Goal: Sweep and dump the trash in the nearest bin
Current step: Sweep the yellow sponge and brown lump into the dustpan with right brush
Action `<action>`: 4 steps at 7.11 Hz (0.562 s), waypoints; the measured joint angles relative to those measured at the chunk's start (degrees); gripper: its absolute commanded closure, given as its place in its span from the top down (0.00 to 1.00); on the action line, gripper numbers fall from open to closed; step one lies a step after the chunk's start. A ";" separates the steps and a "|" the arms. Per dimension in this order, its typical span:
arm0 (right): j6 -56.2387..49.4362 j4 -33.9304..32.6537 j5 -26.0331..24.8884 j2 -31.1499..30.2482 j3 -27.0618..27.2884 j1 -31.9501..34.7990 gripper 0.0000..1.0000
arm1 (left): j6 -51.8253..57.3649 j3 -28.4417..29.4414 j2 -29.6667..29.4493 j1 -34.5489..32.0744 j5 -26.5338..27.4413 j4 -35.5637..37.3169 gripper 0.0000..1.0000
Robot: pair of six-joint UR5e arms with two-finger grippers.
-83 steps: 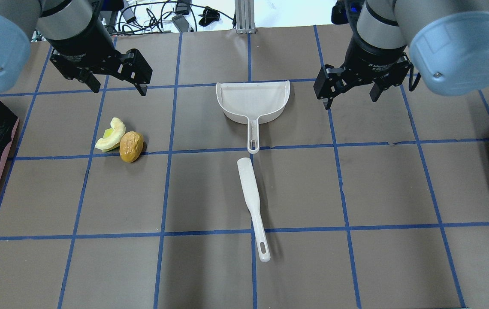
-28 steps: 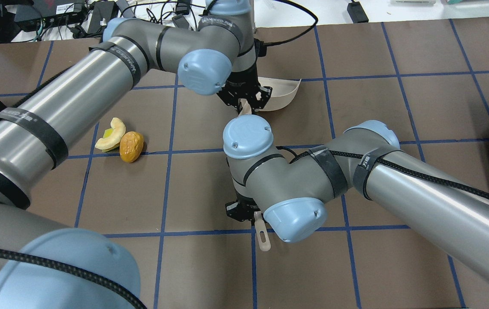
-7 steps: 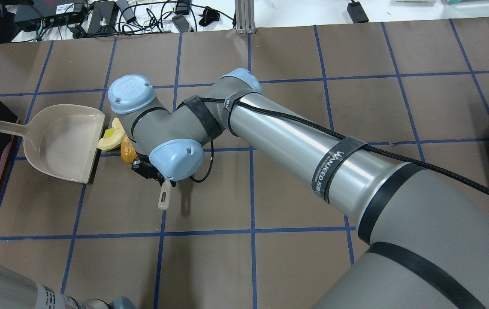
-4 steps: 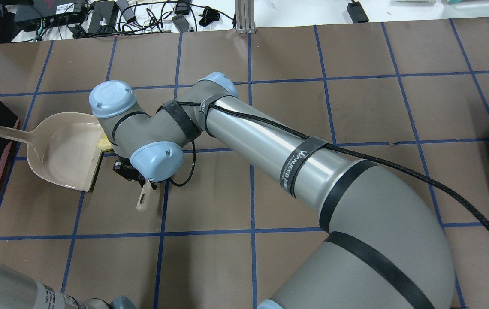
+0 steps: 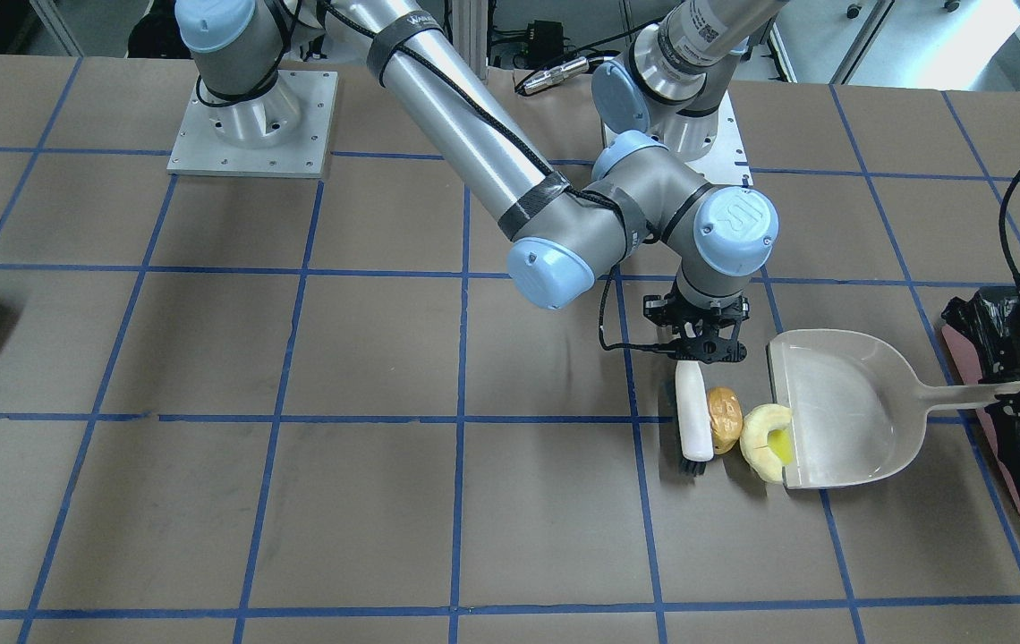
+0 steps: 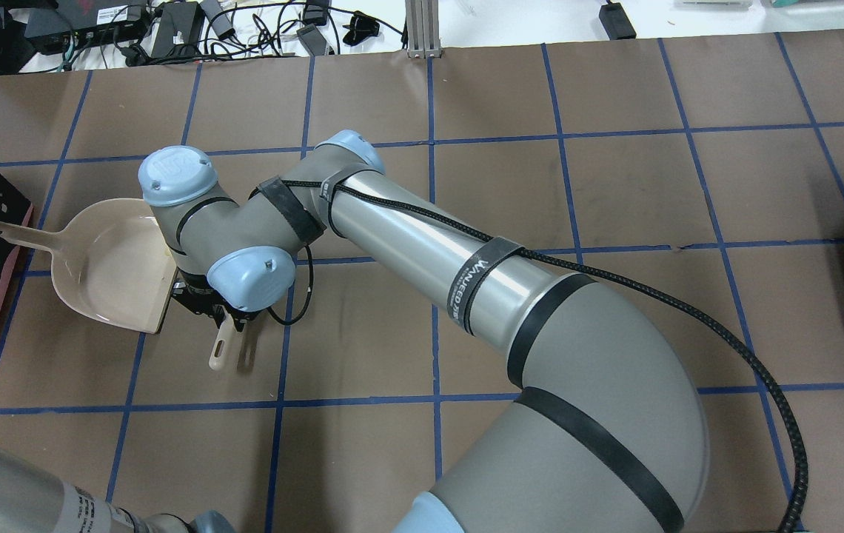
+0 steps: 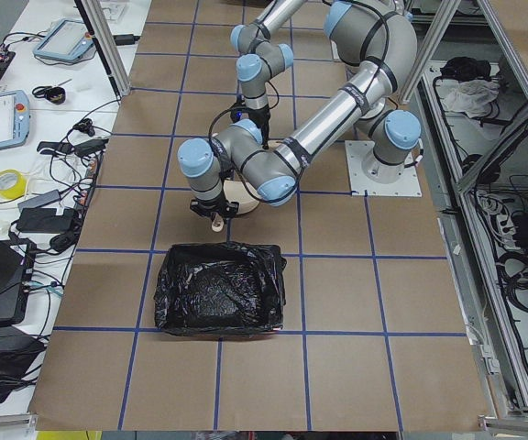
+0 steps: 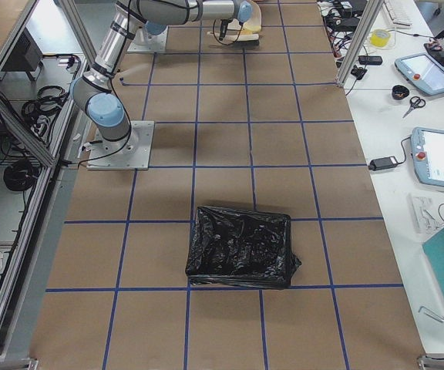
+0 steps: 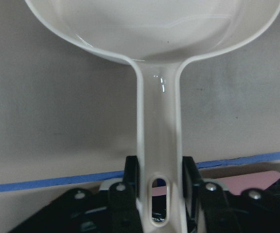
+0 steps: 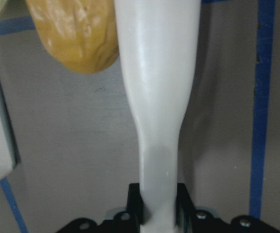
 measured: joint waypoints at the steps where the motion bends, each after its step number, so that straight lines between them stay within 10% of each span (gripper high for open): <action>1: 0.18 0.38 1.00 0.89 -2.54 0.02 0.00 | -0.18 0.04 -0.20 0.00 0.10 0.01 0.00; 4: 0.80 1.27 2.95 5.77 -10.06 0.15 0.00 | -0.53 0.08 -0.76 0.00 0.83 0.01 0.00</action>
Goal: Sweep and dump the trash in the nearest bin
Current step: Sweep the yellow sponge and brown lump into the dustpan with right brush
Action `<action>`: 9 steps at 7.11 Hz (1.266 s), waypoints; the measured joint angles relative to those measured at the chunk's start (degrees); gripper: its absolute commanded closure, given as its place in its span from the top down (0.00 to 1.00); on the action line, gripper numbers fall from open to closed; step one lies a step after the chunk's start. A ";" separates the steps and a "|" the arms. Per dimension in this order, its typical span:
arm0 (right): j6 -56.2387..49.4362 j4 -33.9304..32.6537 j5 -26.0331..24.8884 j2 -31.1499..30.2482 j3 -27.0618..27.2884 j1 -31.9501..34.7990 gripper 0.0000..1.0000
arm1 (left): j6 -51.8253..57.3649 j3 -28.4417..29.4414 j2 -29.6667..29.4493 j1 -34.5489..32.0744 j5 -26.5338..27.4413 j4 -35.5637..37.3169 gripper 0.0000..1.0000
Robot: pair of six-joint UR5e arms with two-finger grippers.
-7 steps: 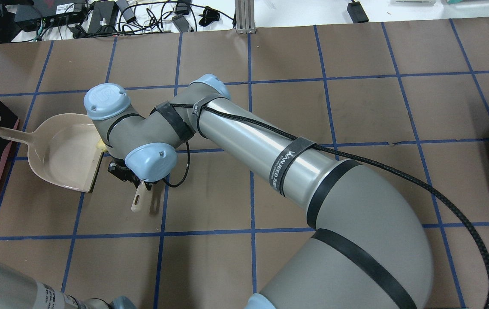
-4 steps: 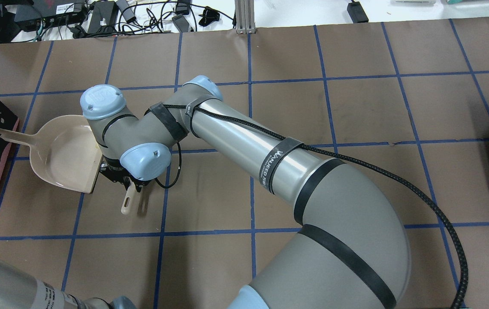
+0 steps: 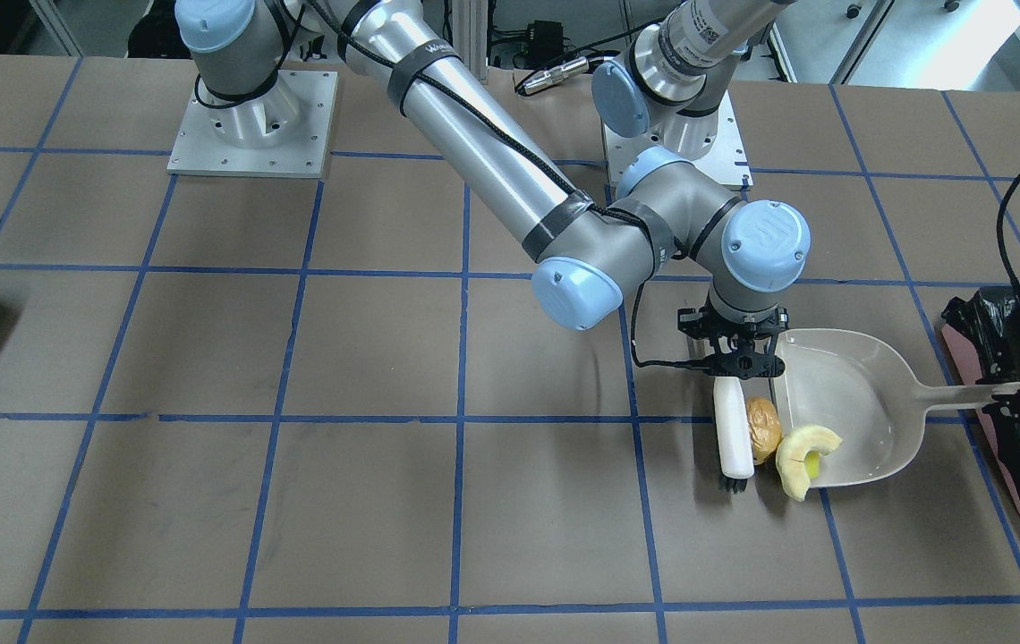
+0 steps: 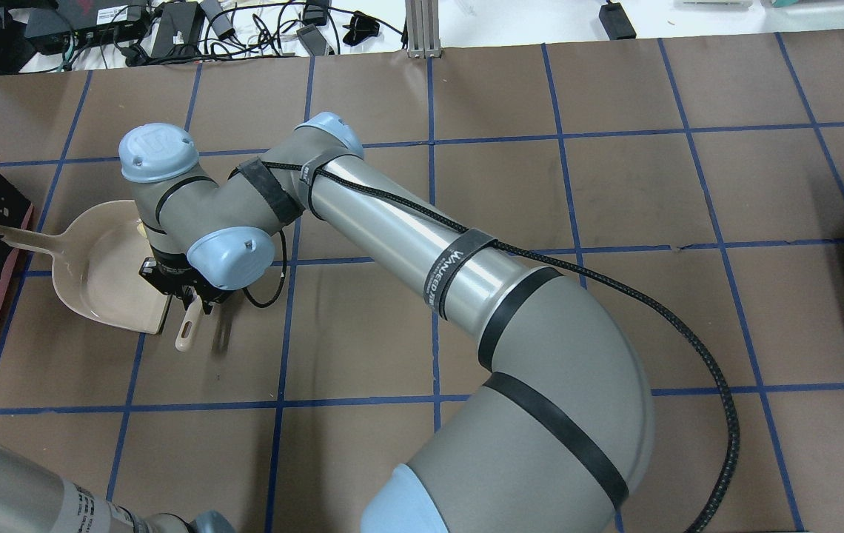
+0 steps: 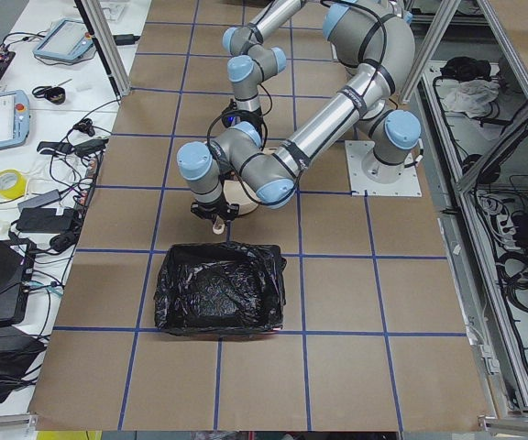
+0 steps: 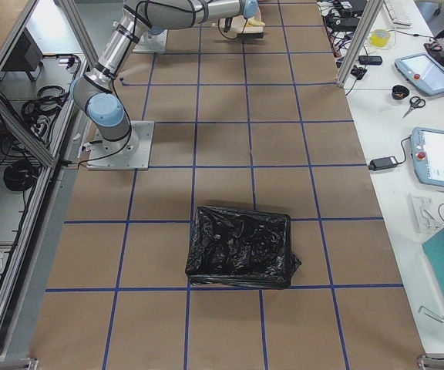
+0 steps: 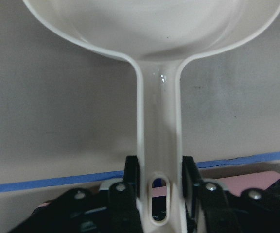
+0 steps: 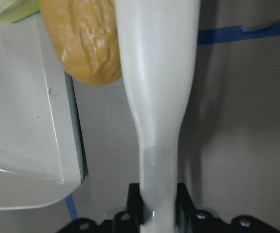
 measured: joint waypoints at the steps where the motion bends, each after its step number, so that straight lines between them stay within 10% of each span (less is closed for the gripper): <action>1: 0.06 0.03 0.57 0.75 -0.84 0.14 0.00 | -0.03 0.00 -0.13 0.00 0.08 0.00 0.00; 9: 2.23 -4.17 7.33 4.25 -7.82 1.65 0.00 | -1.88 0.02 -0.89 0.00 0.09 0.00 0.00</action>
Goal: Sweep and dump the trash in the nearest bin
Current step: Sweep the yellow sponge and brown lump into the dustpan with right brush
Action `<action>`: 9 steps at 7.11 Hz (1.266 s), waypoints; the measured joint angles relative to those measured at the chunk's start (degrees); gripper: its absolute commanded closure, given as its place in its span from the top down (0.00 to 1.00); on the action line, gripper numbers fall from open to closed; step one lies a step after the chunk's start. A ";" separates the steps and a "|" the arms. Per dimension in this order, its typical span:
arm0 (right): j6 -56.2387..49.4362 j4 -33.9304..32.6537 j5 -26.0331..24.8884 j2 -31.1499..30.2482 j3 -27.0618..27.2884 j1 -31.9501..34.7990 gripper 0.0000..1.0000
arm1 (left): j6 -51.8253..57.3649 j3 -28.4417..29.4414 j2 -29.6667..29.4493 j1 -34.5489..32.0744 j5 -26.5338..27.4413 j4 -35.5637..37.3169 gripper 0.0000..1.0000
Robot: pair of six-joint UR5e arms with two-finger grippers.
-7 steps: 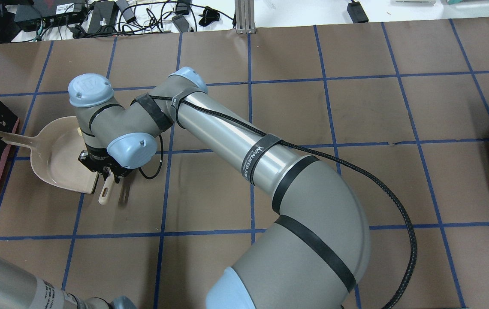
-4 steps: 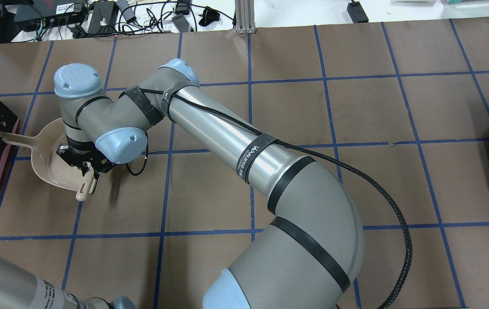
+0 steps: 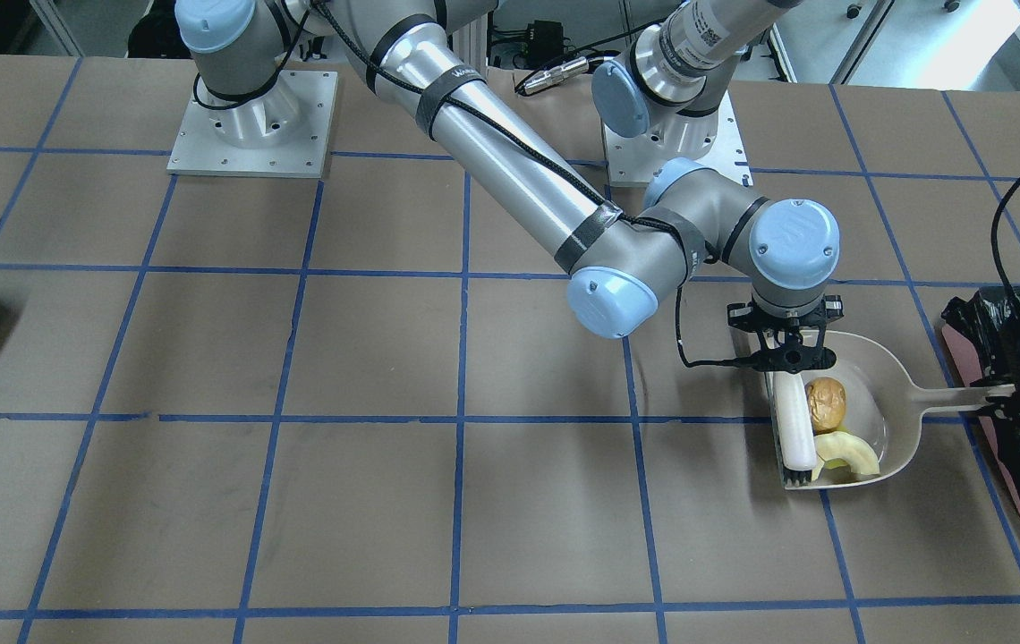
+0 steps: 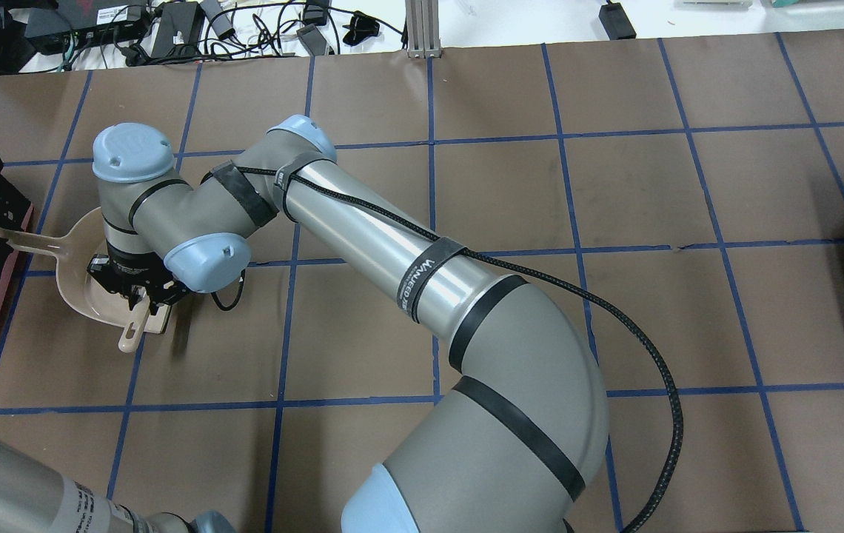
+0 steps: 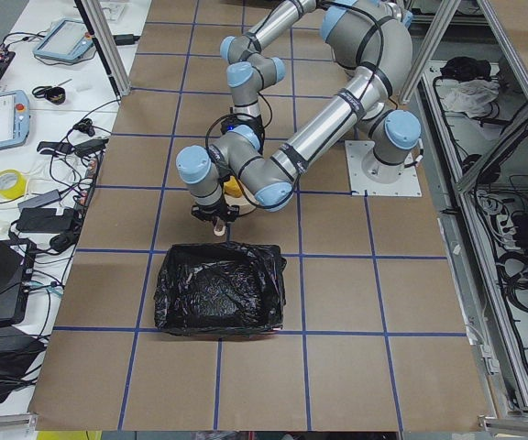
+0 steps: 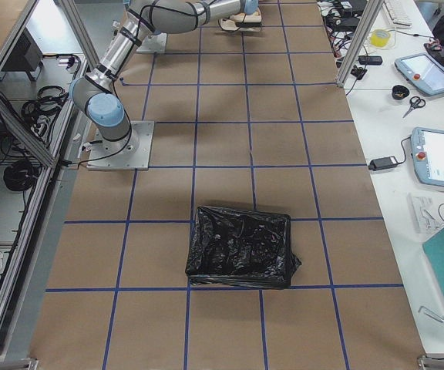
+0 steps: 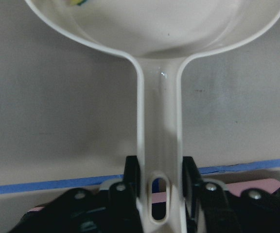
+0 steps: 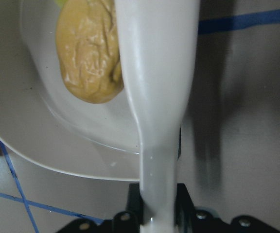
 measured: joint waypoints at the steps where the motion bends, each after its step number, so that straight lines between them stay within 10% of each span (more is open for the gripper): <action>1: 0.32 -1.08 0.69 0.09 -0.50 0.14 0.00 | -0.06 0.06 -0.01 0.00 0.01 0.00 0.00; 9: 4.41 -8.08 4.57 -2.20 -1.03 2.46 0.00 | 0.05 0.13 0.26 0.00 -0.17 -0.70 0.00</action>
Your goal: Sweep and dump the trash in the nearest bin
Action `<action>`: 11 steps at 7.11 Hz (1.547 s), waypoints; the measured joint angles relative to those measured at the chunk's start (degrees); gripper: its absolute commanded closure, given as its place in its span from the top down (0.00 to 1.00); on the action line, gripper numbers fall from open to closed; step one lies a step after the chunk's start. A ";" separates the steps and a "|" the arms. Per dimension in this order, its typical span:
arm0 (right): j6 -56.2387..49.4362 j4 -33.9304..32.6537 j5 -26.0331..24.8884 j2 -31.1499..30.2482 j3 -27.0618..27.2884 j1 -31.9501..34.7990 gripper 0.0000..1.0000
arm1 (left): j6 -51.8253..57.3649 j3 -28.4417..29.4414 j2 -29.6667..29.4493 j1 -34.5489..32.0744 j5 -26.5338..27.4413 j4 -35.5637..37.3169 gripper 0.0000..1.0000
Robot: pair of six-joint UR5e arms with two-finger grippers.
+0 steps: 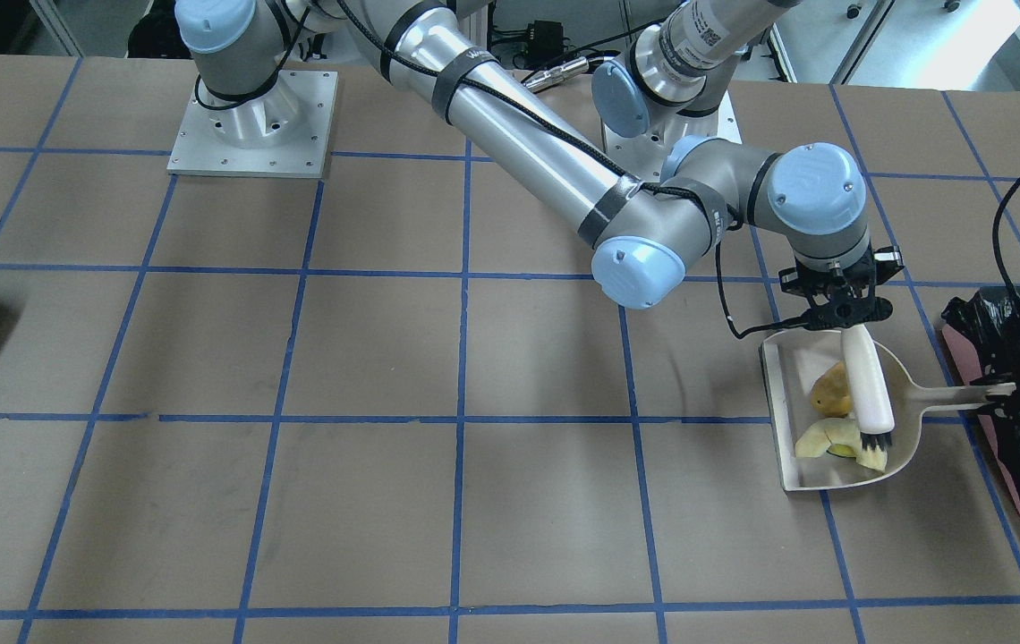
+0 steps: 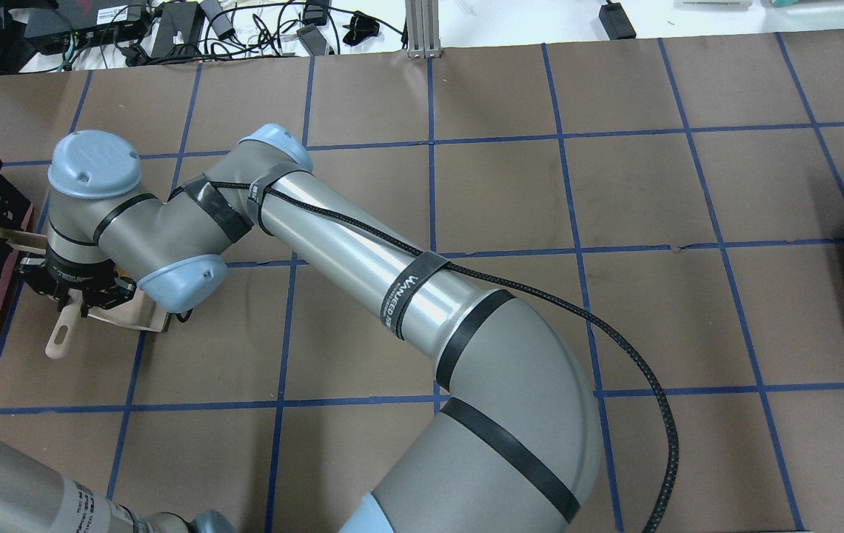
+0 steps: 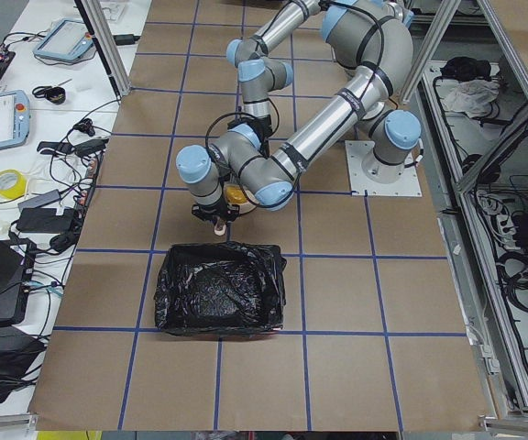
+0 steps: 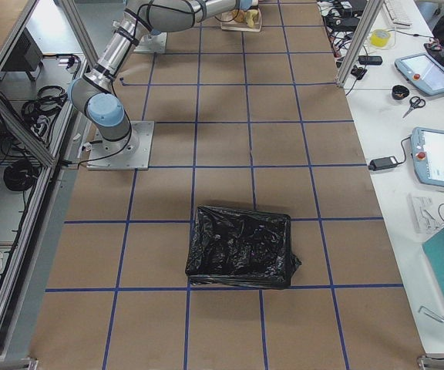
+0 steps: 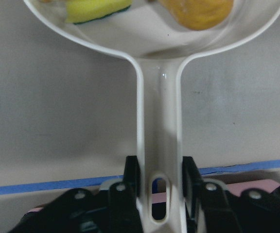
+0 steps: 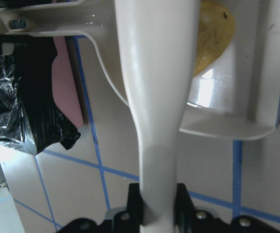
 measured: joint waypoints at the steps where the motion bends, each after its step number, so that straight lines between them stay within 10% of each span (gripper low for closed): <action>1: -0.56 4.71 -0.16 -2.77 0.29 -0.01 0.00 | 0.02 0.00 -0.03 0.00 -0.11 -0.09 0.00; 6: -7.03 25.28 -15.09 -12.93 5.92 -5.04 0.00 | -3.88 0.65 1.60 0.47 -7.11 -8.31 0.00; 11: -18.67 25.57 -25.39 -26.31 31.76 -14.79 0.00 | -15.10 7.62 4.15 7.15 -9.47 -11.07 0.00</action>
